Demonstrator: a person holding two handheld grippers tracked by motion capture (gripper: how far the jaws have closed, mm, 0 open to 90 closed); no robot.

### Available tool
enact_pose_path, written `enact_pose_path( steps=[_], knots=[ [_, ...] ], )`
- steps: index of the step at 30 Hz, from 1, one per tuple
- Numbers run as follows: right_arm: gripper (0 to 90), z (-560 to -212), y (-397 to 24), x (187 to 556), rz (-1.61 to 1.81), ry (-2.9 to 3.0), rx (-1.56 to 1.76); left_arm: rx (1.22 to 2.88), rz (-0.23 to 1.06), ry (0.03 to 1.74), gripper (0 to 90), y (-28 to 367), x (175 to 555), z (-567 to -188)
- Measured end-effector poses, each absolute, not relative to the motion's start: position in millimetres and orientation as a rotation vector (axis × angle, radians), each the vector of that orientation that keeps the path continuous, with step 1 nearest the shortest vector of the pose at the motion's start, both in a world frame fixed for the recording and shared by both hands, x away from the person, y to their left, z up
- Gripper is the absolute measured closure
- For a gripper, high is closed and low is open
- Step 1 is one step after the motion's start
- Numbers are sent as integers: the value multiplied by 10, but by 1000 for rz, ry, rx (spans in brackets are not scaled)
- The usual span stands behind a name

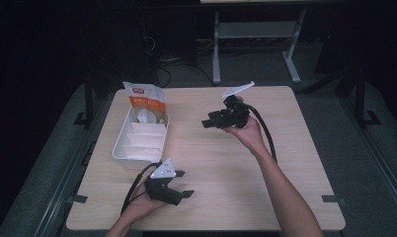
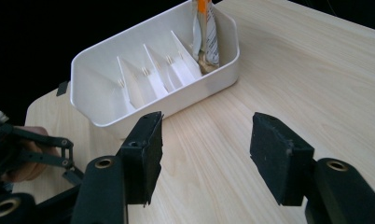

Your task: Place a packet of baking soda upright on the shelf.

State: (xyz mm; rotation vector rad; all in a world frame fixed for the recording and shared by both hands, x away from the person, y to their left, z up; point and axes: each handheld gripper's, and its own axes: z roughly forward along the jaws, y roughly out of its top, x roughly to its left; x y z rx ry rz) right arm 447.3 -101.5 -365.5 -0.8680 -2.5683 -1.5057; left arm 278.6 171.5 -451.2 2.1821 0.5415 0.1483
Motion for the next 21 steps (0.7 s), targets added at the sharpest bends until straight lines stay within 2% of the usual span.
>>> enact_pose_path(
  steps=[21],
  knots=[
    [409,-3748,-1447,4186,-1504,-2565,-925,2190,157,554,243,1715,2795,-4519]
  ],
)
